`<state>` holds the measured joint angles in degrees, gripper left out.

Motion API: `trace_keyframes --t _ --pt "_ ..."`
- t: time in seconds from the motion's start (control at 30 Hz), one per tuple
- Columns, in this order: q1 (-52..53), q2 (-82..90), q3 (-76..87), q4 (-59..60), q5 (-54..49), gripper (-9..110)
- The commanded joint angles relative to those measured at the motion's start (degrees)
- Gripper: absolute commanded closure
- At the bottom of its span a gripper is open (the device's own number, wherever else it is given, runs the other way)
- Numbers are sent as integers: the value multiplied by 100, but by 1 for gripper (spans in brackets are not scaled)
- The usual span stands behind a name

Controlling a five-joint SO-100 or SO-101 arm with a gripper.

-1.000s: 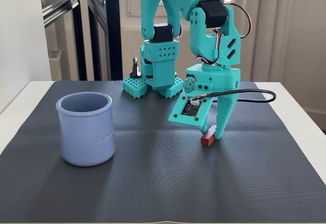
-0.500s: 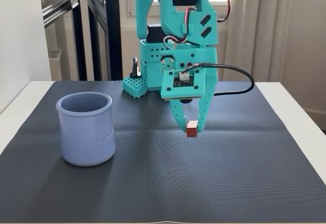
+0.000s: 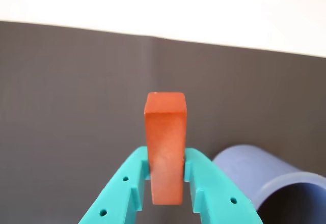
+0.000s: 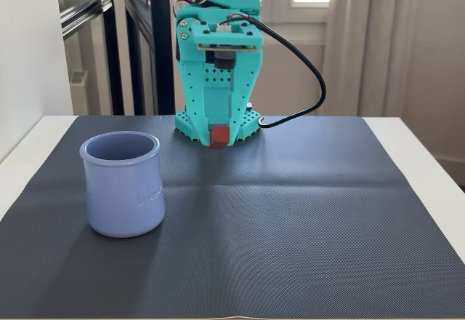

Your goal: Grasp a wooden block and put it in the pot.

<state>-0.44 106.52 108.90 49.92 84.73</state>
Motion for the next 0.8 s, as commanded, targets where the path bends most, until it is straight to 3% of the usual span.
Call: trace_keyframes --t 0.0,0.23,0.77 --pt "352 325 -229 0 -176 101" --pt "1099 817 44 694 -237 101" --pt "1767 1046 439 712 -1046 101"
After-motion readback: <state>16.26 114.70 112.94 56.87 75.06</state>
